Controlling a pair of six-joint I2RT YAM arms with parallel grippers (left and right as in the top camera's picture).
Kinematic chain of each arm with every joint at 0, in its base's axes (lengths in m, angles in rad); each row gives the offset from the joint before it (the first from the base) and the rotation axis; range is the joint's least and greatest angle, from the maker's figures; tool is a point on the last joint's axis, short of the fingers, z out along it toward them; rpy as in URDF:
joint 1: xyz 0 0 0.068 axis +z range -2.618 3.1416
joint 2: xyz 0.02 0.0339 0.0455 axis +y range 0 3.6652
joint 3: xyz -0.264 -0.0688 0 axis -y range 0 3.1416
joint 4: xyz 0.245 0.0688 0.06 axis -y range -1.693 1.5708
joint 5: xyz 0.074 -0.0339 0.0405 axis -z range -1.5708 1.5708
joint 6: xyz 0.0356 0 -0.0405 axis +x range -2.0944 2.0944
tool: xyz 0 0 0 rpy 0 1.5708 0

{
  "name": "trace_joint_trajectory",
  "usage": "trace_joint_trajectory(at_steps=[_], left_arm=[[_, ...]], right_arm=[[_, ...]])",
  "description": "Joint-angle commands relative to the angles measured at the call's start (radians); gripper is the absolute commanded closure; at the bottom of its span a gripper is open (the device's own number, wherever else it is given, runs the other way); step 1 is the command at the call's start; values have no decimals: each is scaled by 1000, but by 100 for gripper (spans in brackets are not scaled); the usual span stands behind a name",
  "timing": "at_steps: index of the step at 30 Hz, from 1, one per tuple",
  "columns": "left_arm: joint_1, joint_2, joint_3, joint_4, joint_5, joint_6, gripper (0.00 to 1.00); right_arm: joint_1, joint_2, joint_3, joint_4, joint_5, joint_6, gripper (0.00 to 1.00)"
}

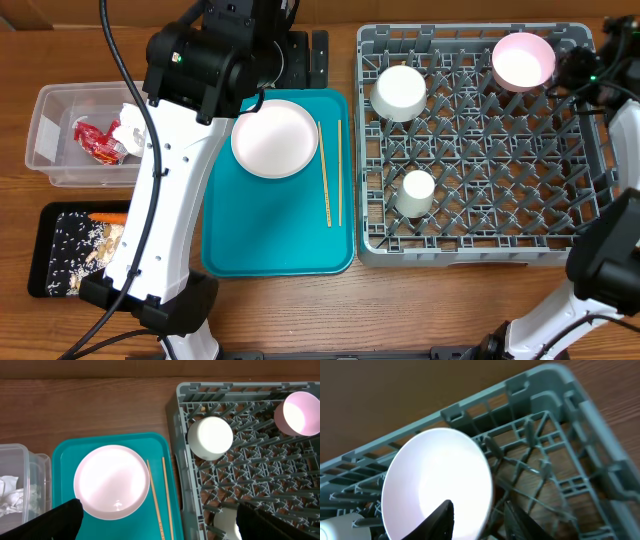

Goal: Sort waste into correct bins and load items into the dishwasher
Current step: 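Lower the pink bowl upside down into the rack's back right and release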

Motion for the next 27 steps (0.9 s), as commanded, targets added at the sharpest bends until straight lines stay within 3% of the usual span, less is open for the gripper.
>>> trace_joint_trajectory(at_steps=[1,27], left_arm=[[0,-6,6,1,-10,2,0],[0,-6,6,1,-10,2,0]], right_arm=[[26,36,16,38,-30,10,64],[27,74,16,90,60,3,61]])
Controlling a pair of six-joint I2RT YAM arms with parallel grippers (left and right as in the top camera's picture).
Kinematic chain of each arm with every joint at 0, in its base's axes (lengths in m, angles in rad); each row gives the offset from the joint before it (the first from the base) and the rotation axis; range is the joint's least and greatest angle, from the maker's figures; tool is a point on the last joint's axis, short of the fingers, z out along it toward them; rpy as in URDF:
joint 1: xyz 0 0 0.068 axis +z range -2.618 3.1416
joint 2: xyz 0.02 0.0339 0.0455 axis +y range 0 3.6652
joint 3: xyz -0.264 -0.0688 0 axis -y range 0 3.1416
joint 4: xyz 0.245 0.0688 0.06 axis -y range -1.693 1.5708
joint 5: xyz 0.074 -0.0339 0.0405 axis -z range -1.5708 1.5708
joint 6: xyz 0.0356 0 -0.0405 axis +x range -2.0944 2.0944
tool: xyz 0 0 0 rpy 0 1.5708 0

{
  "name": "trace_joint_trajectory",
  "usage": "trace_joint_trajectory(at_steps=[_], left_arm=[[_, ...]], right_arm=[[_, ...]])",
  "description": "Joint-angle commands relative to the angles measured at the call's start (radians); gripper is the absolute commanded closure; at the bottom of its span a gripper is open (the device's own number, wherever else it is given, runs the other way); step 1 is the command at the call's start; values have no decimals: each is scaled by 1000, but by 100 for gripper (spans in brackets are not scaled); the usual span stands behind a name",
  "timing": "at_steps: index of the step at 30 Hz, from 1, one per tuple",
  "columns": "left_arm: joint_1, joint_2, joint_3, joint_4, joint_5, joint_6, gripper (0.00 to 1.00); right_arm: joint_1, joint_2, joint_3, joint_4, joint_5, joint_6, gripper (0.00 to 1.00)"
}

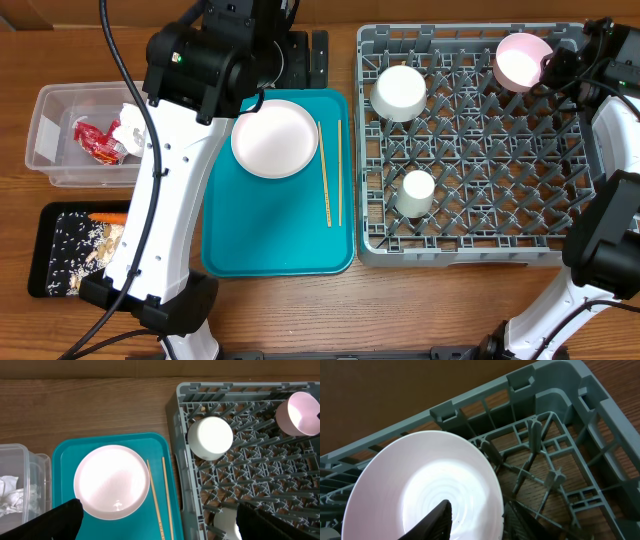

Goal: Sort waste into correct bins and load items into the dishwasher
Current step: 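Lower the pink bowl upside down into the rack's back right and release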

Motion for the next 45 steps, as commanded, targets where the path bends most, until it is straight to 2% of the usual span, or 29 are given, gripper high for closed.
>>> trace_joint_trajectory(at_steps=[1,8,13,24,32,45], left_arm=[[0,-6,6,1,-10,2,0],[0,-6,6,1,-10,2,0],[0,-6,6,1,-10,2,0],[0,-6,6,1,-10,2,0],[0,-6,6,1,-10,2,0],[0,-6,6,1,-10,2,0]], right_arm=[[-2,1,16,2,9,-3,61],[-2,1,16,-23,97,-3,61],[-1,1,16,-32,96,-2,65],[7,1,16,-64,96,-2,65],[15,1,16,-51,96,-2,82],[20,1,15,-71,96,6,81]])
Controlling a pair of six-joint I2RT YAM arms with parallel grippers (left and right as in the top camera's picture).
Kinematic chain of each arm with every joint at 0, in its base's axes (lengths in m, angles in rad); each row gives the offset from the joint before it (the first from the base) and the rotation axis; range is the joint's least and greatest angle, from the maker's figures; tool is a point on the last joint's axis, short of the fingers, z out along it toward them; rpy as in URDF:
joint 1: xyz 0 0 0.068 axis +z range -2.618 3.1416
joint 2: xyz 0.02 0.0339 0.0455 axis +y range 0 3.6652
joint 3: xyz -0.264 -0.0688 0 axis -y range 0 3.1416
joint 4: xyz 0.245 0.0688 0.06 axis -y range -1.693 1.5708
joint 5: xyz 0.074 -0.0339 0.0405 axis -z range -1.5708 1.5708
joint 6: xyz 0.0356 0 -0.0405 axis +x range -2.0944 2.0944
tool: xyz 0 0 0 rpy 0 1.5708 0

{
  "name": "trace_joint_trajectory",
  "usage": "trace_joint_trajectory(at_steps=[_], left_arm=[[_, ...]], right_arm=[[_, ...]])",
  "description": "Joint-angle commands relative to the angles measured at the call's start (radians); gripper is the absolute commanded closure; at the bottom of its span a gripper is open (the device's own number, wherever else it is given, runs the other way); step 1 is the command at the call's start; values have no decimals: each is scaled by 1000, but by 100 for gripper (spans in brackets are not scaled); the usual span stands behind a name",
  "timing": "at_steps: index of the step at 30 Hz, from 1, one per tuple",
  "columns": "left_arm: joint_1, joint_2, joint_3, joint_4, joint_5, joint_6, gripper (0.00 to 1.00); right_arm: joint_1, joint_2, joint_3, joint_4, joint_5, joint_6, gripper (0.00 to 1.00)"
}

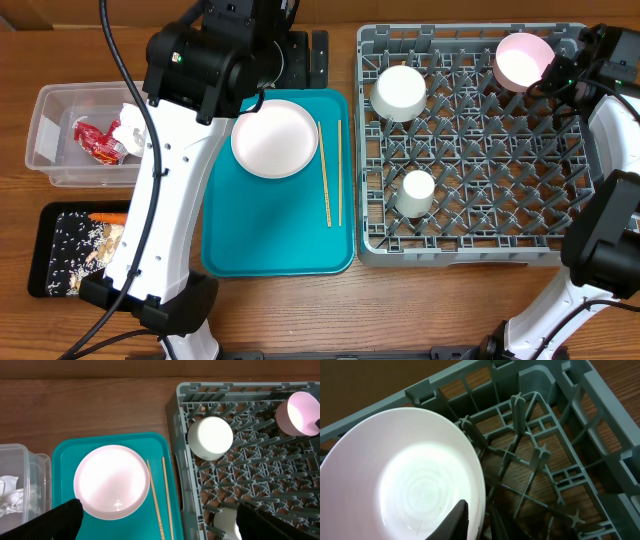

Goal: Sort waste into correct bins and load items into the dishwasher

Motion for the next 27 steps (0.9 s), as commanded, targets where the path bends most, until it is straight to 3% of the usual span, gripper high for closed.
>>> trace_joint_trajectory(at_steps=[1,4,10,24,27], left_arm=[[0,-6,6,1,-10,2,0],[0,-6,6,1,-10,2,0],[0,-6,6,1,-10,2,0],[0,-6,6,1,-10,2,0],[0,-6,6,1,-10,2,0]], right_arm=[[5,1,15,-1,9,5,82],[7,1,15,-1,8,5,82],[9,1,15,-6,8,5,96],[9,-97,62,3,76,-2,96],[21,-176,71,-15,142,-101,96]])
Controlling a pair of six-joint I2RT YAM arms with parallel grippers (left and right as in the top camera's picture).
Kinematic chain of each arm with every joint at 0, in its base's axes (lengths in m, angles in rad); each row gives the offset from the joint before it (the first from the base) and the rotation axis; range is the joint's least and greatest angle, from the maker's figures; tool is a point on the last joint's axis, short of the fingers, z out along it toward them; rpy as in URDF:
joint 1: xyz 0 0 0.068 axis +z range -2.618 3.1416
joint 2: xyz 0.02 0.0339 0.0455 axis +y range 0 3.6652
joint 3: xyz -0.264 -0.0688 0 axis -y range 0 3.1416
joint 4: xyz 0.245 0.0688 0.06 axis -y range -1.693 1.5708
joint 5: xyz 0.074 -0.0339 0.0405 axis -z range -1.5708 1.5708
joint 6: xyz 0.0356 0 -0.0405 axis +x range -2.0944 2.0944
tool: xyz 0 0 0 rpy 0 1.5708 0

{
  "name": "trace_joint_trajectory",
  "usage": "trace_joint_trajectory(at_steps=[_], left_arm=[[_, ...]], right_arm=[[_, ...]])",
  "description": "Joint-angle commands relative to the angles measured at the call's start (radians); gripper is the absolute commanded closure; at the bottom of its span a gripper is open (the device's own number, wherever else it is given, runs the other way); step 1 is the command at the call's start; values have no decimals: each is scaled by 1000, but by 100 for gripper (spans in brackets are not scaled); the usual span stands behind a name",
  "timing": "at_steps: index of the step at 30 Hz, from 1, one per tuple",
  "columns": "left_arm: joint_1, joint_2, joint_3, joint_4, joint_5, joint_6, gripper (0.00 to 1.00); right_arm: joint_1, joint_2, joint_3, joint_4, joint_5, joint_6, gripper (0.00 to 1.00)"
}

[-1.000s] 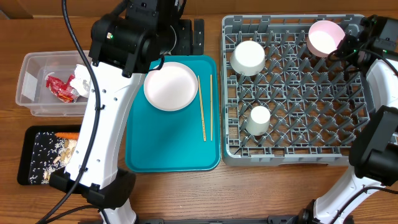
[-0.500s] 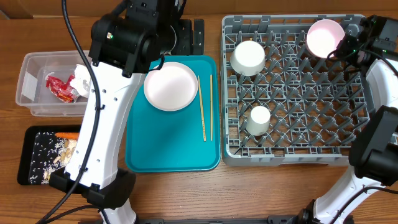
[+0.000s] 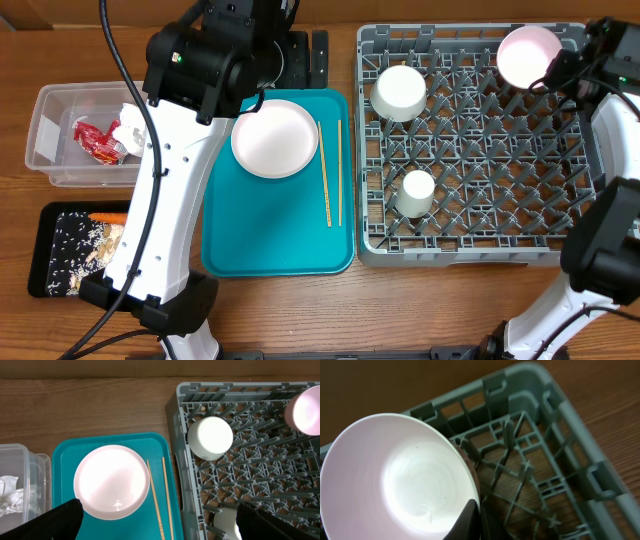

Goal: Sort waste into correct bins and load items into the dishwasher

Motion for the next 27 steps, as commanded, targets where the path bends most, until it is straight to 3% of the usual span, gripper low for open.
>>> trace_joint_trajectory(at_steps=[1,6,10,15,21,27], left_arm=[[0,-6,6,1,-10,2,0],[0,-6,6,1,-10,2,0],[0,-6,6,1,-10,2,0],[0,-6,6,1,-10,2,0],[0,-6,6,1,-10,2,0],[0,-6,6,1,-10,2,1]], right_arm=[[18,-131,53,-20,85,-98,96],[58,-155,53,-97,286,-154,96],[135,-158,53,-109,549,-454,96],[339,-158,53,-90,907,-774,96],[482,-157,35,-93,1103,-950,96],[497,-136,23,-98,1208,-1051,96]])
